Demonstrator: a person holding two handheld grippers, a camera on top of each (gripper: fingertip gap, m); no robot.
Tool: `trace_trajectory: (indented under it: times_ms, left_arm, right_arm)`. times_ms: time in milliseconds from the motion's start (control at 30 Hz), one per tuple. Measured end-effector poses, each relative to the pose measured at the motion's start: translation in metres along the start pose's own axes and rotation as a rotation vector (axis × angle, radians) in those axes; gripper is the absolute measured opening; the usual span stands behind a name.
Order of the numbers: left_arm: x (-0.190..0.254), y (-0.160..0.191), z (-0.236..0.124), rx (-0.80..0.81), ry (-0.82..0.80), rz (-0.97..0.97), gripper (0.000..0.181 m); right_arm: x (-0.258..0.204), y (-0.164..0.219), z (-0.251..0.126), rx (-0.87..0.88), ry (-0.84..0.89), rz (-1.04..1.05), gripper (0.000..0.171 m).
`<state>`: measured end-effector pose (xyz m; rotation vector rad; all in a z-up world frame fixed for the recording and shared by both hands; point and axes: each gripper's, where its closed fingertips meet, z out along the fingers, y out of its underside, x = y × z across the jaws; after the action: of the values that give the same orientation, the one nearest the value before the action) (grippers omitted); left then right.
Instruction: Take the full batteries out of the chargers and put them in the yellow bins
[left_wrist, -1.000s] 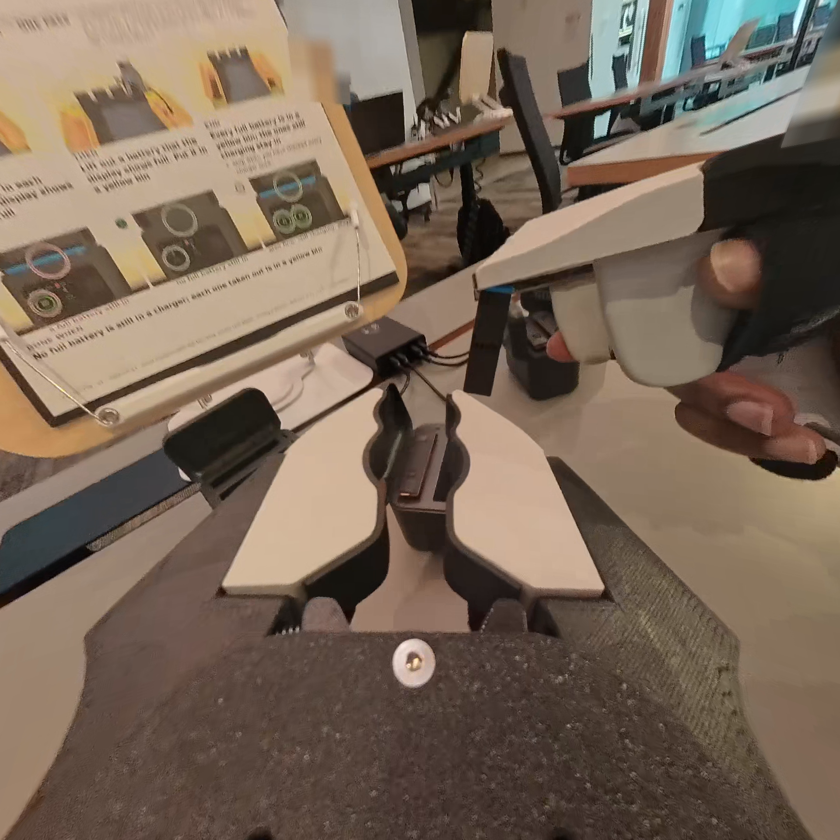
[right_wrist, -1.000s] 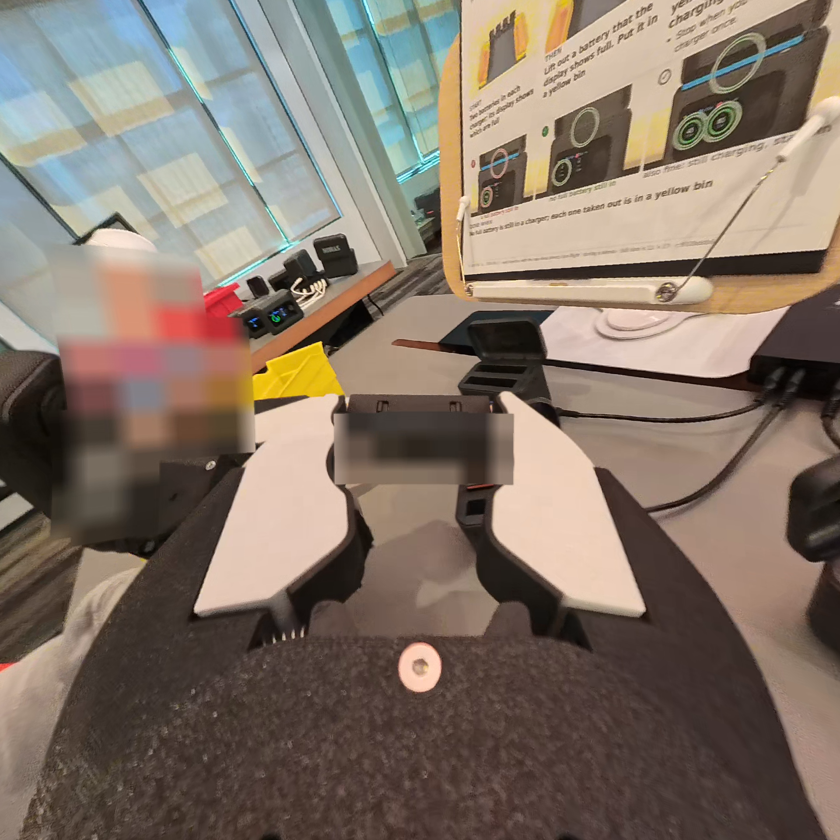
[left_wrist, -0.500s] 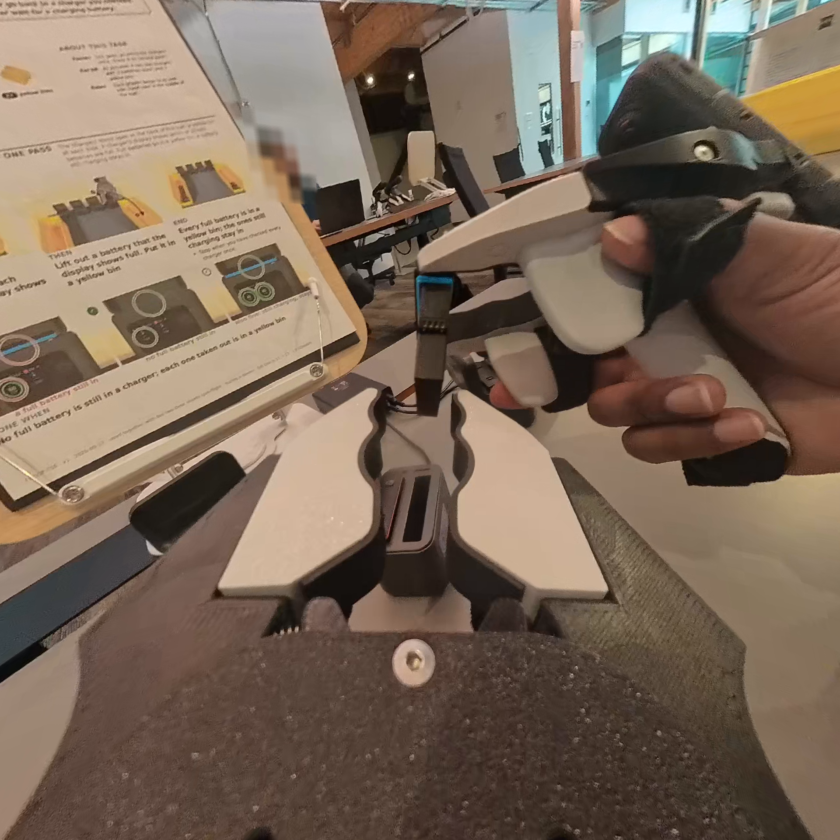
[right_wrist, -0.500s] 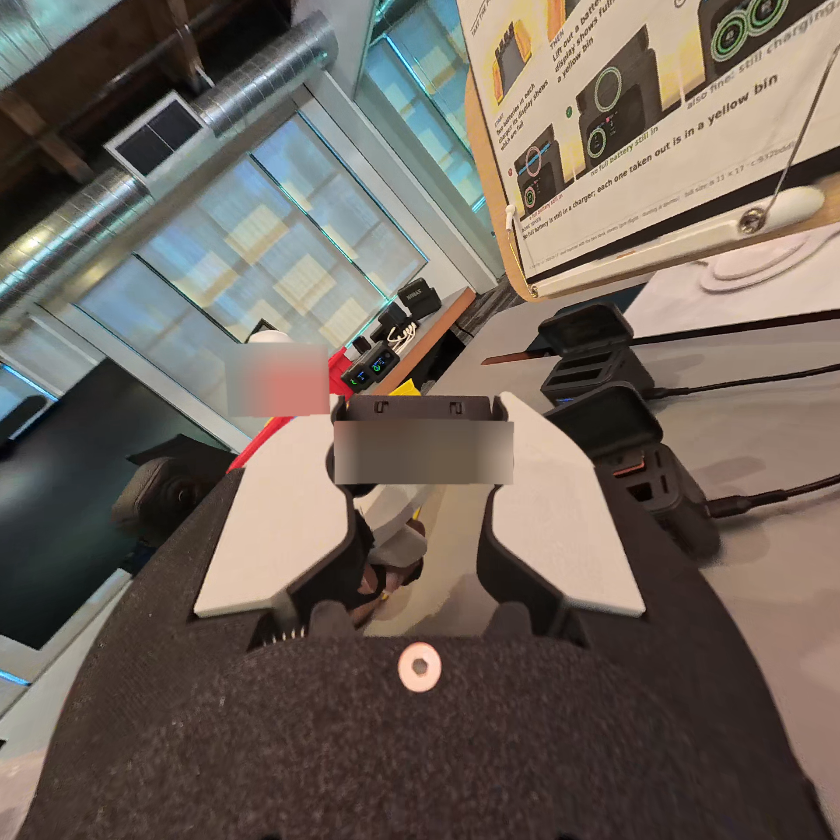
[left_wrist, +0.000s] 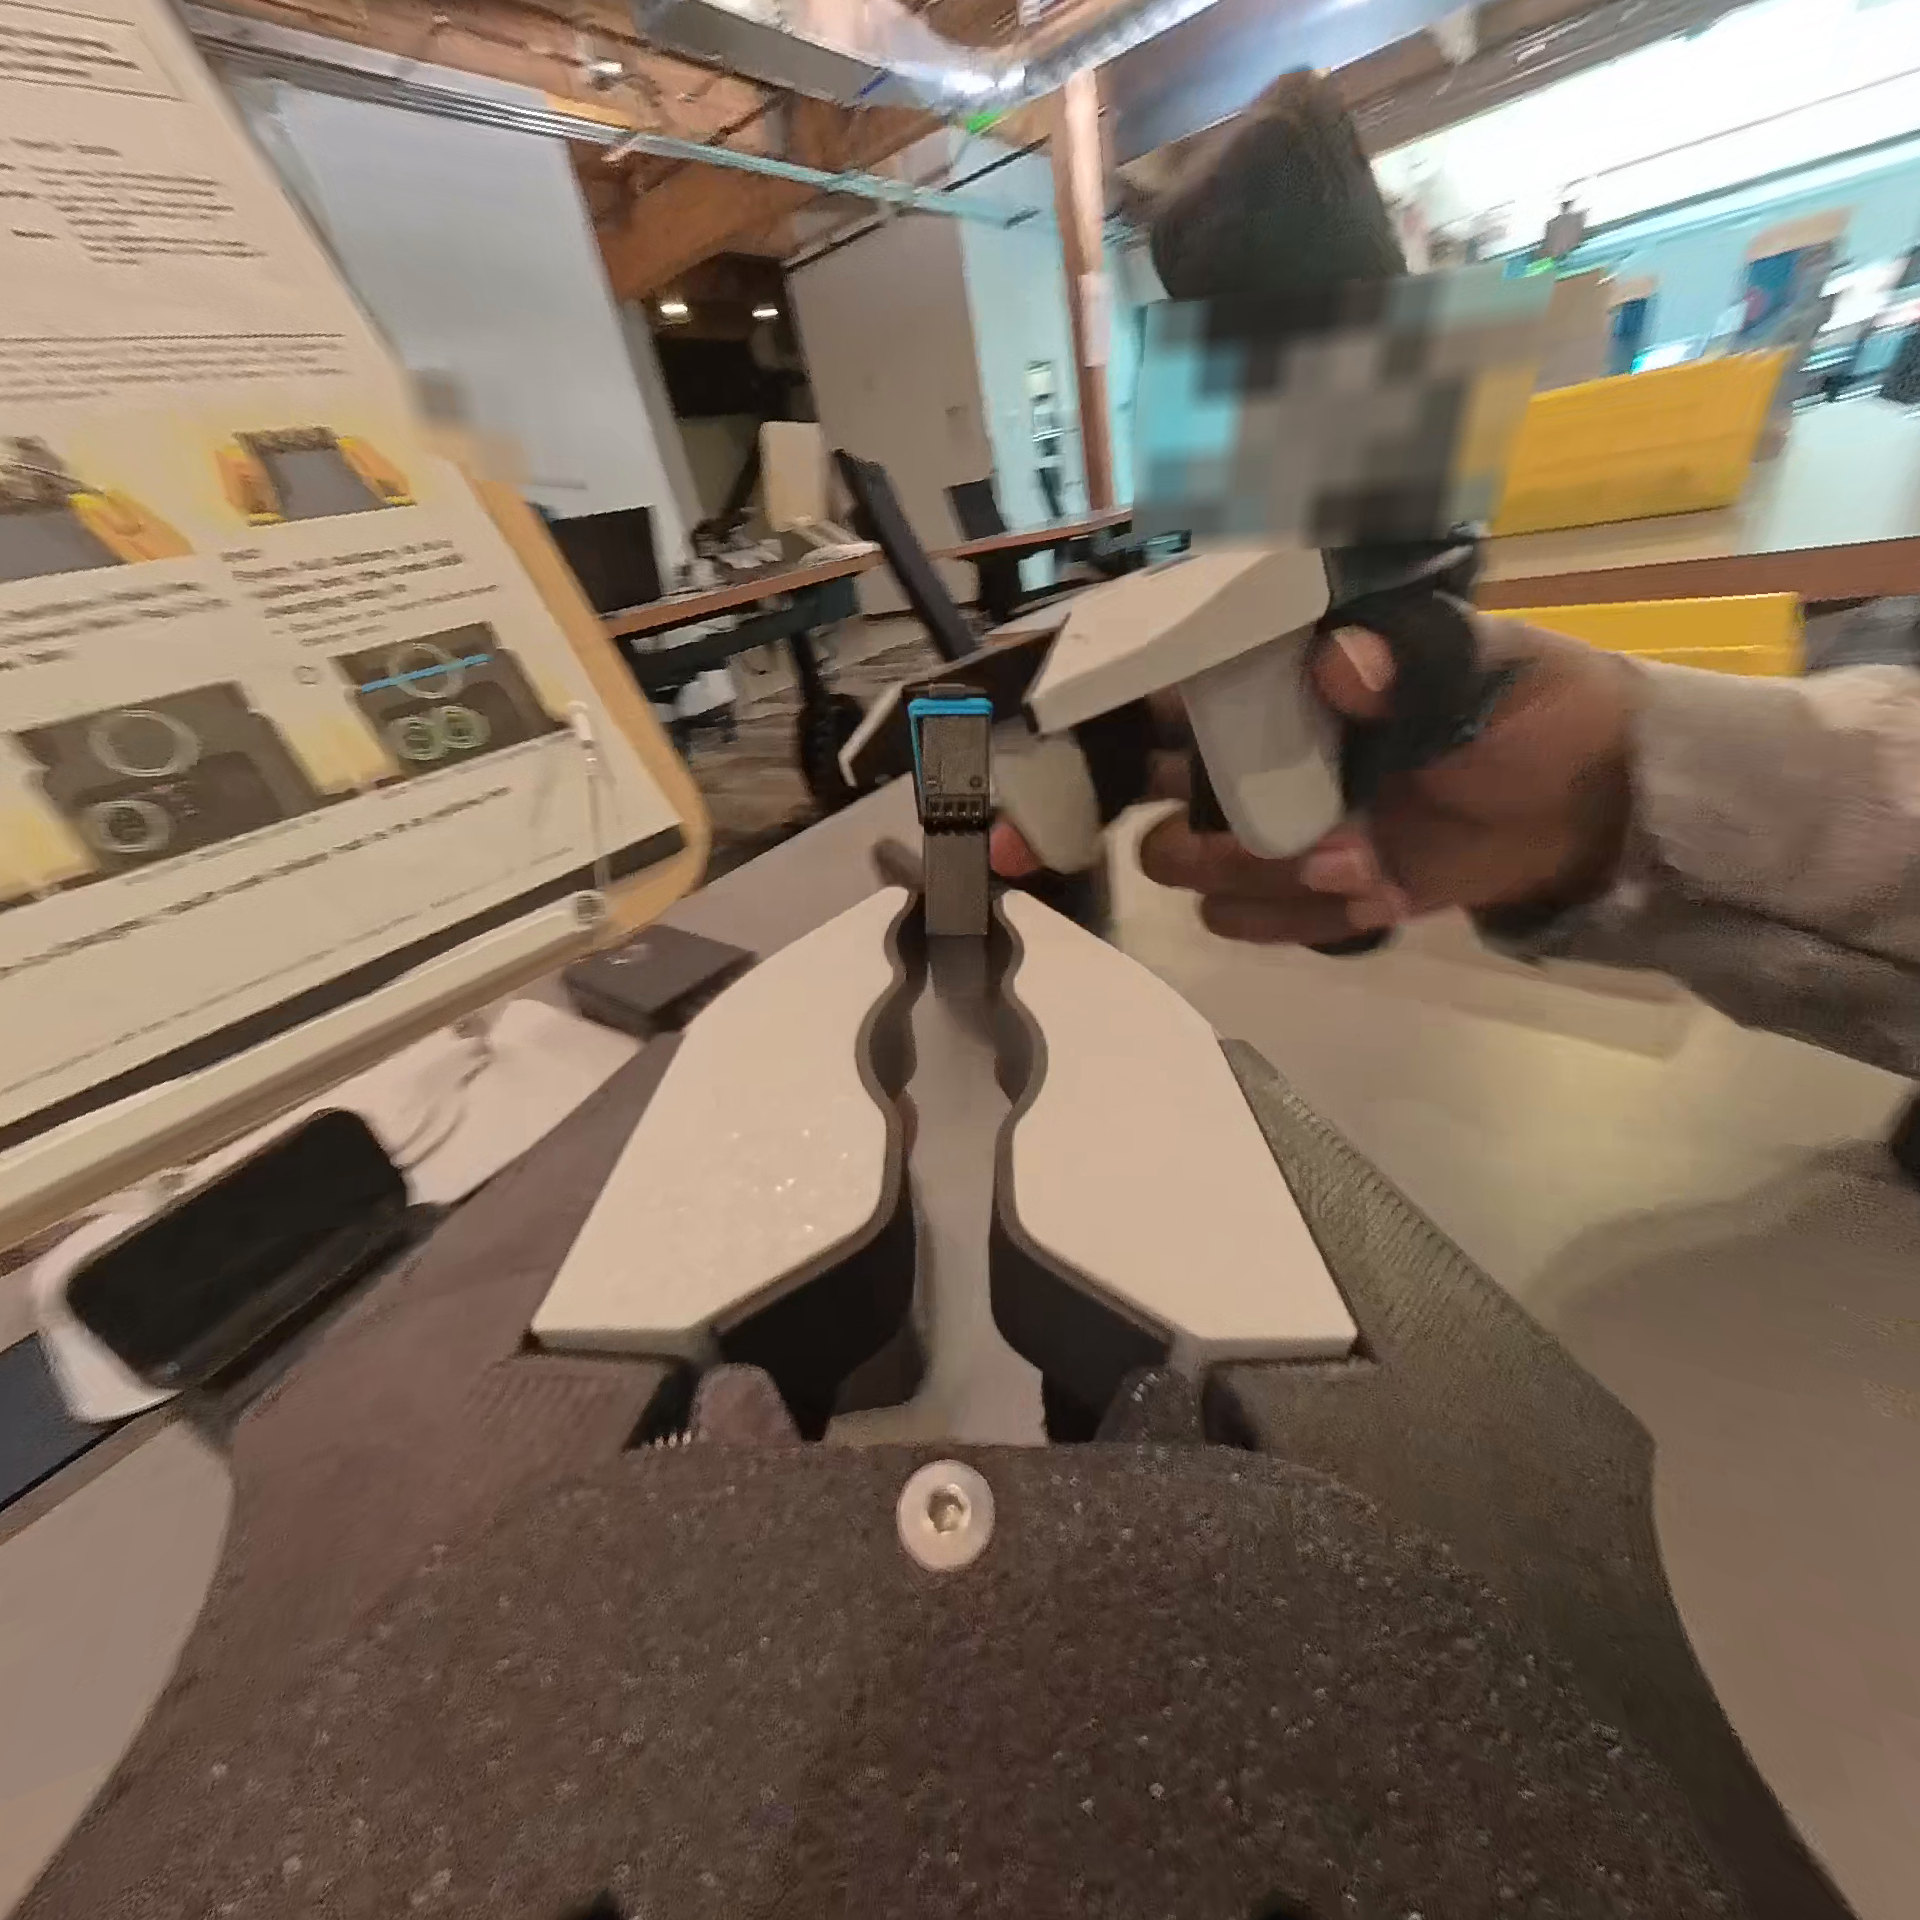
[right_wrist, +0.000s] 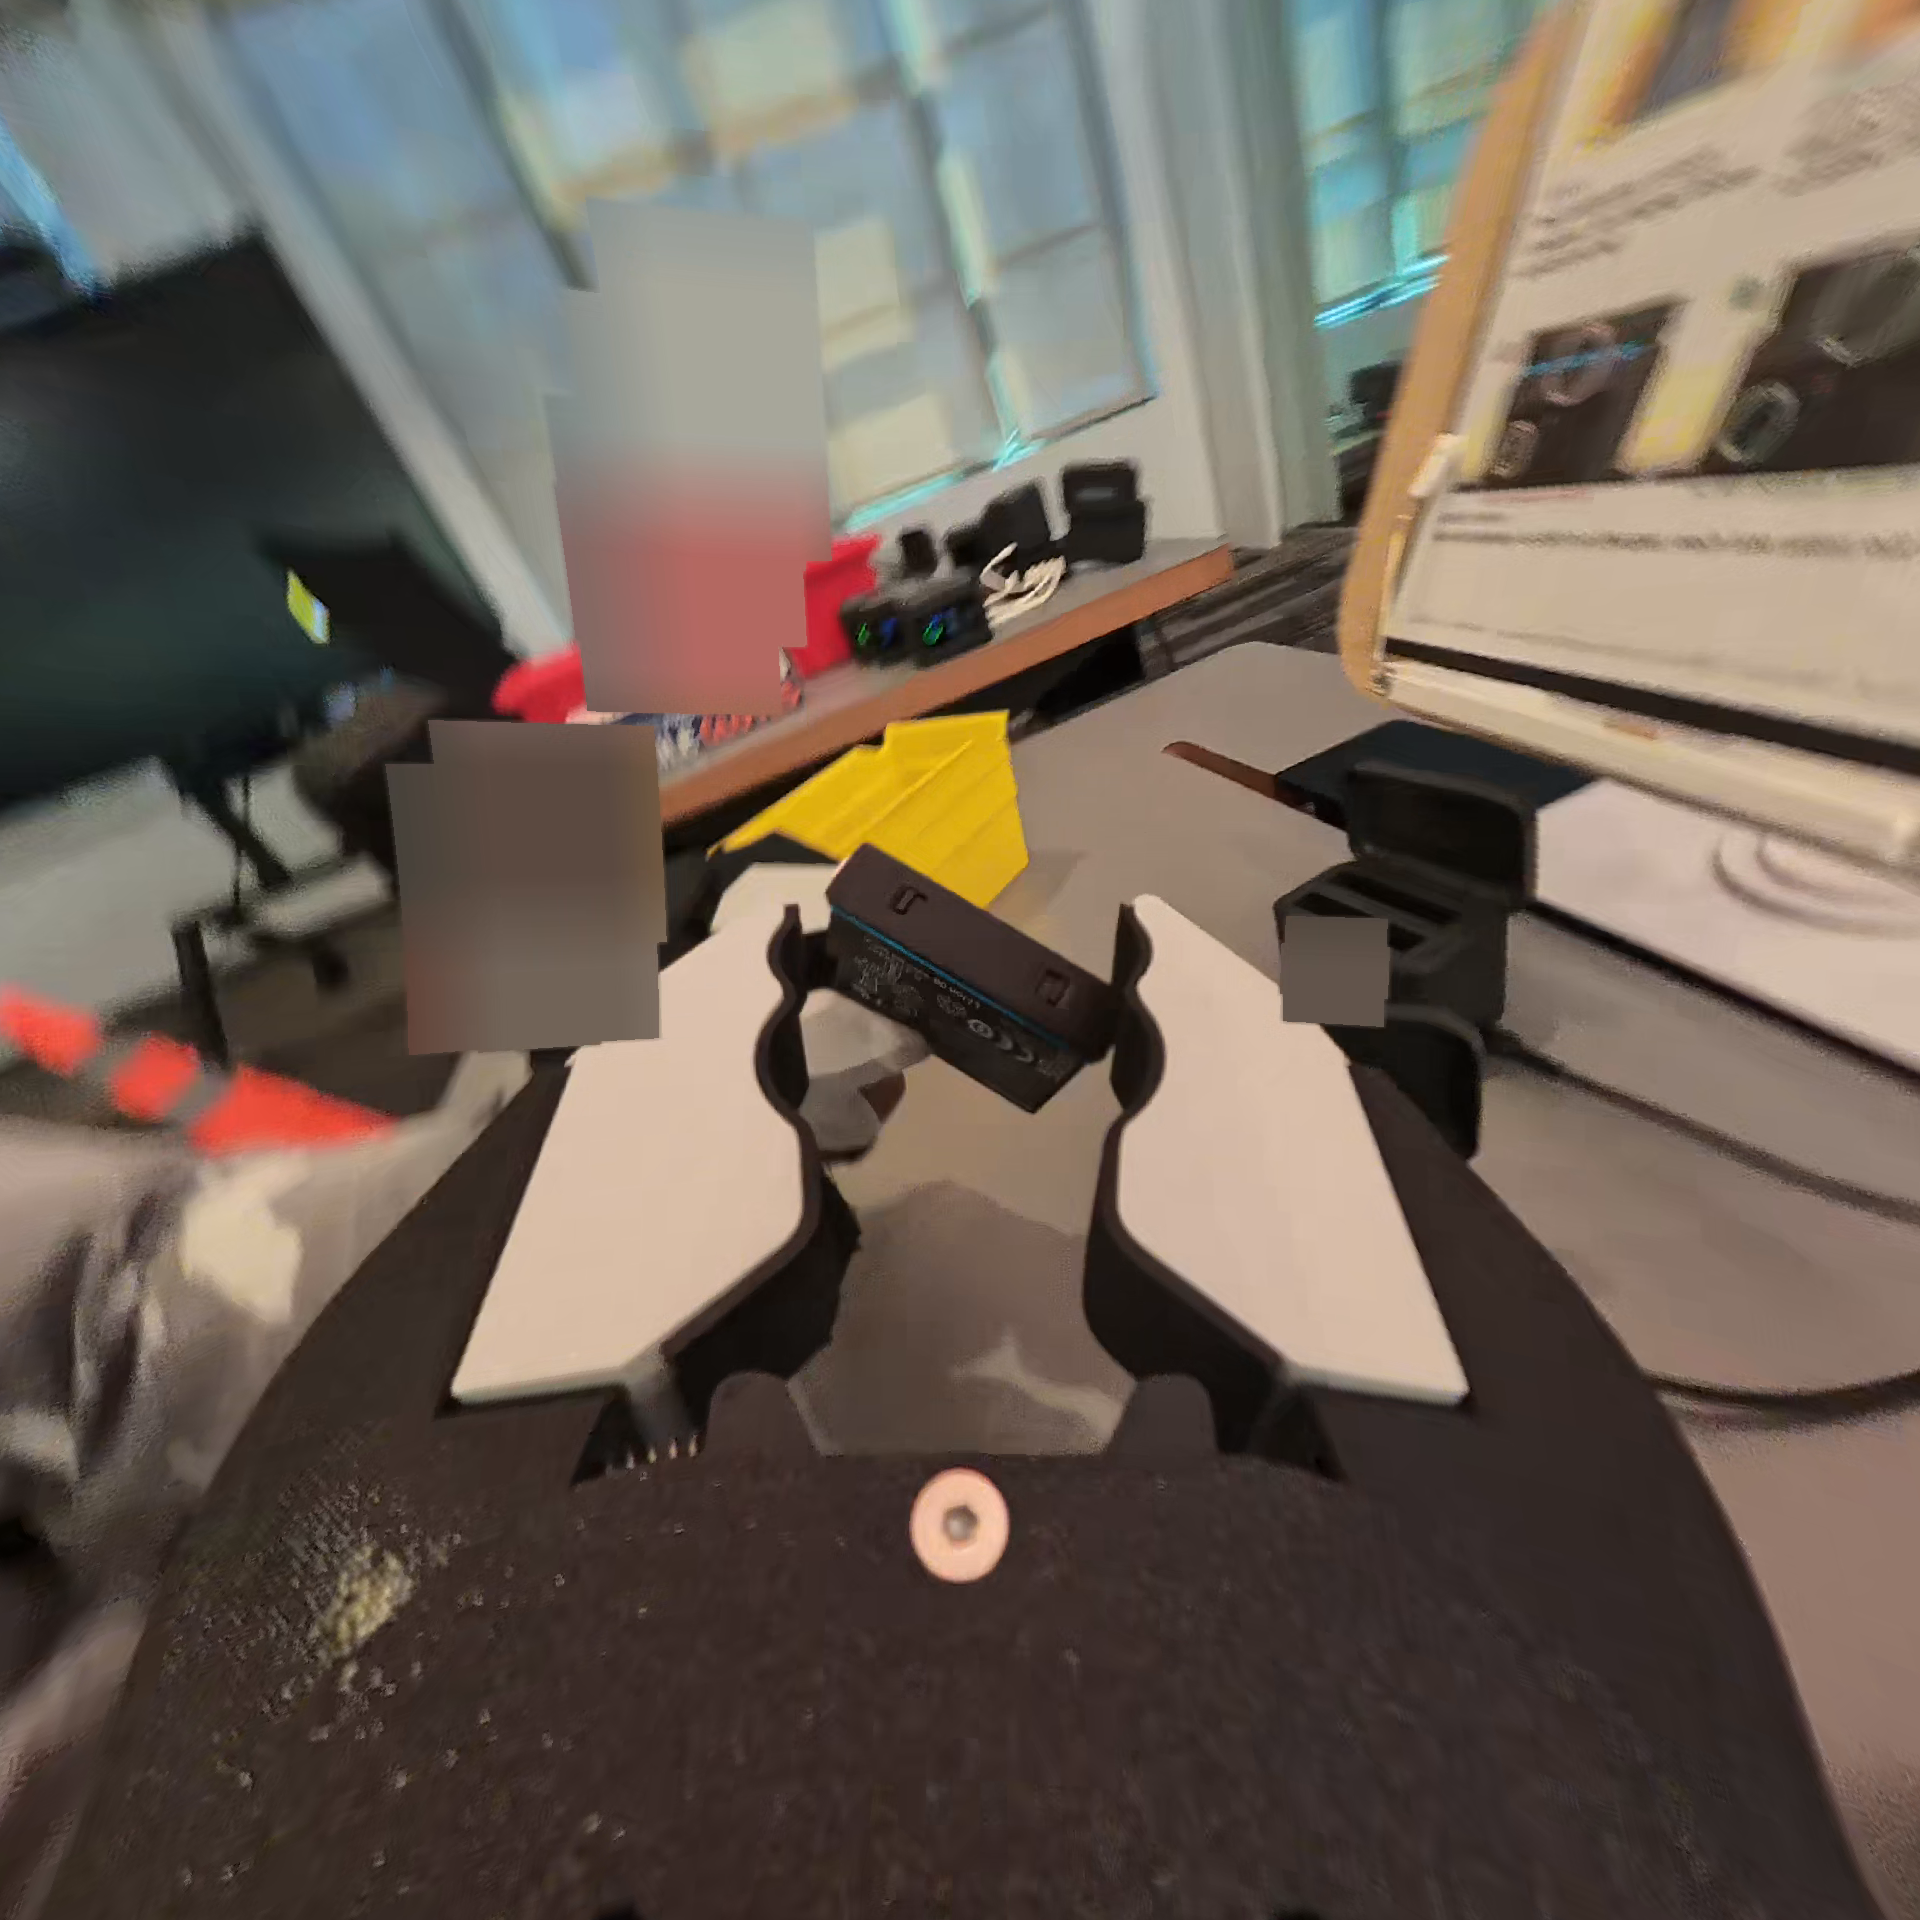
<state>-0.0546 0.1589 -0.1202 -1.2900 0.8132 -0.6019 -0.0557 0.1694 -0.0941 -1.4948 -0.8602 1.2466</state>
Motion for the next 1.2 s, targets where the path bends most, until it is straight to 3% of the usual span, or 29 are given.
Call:
trace_trajectory:
  times_ms: [200, 500, 700, 867, 1000, 1200]
  left_arm:
    - [0.034, -0.001, -0.004, 0.034, 0.258, -0.091, 0.011]
    - [0.061, 0.011, -0.004, -0.041, 0.402, -0.102, 0.011]
    - [0.054, 0.01, 0.0, -0.038, 0.364, -0.152, 0.014]
    - [0.026, 0.012, 0.002, -0.046, 0.22, -0.158, 0.021]
    - [0.007, 0.013, 0.0, -0.044, 0.134, -0.195, 0.02]
    - [-0.016, 0.027, -0.003, -0.101, 0.005, -0.211, 0.012]
  right_arm:
    - [-0.018, 0.034, -0.029, -0.338, -0.172, -0.31, 0.049]
    - [-0.028, 0.056, -0.047, -0.54, -0.198, -0.429, 0.017]
    - [-0.026, 0.053, -0.048, -0.552, -0.162, -0.462, 0.015]
    - [-0.013, 0.019, -0.064, -0.555, 0.007, -0.542, 0.015]
    - [0.015, -0.022, -0.107, -0.652, 0.198, -0.615, 0.015]
    - [0.059, -0.059, -0.206, -0.908, 0.398, -0.646, 0.015]
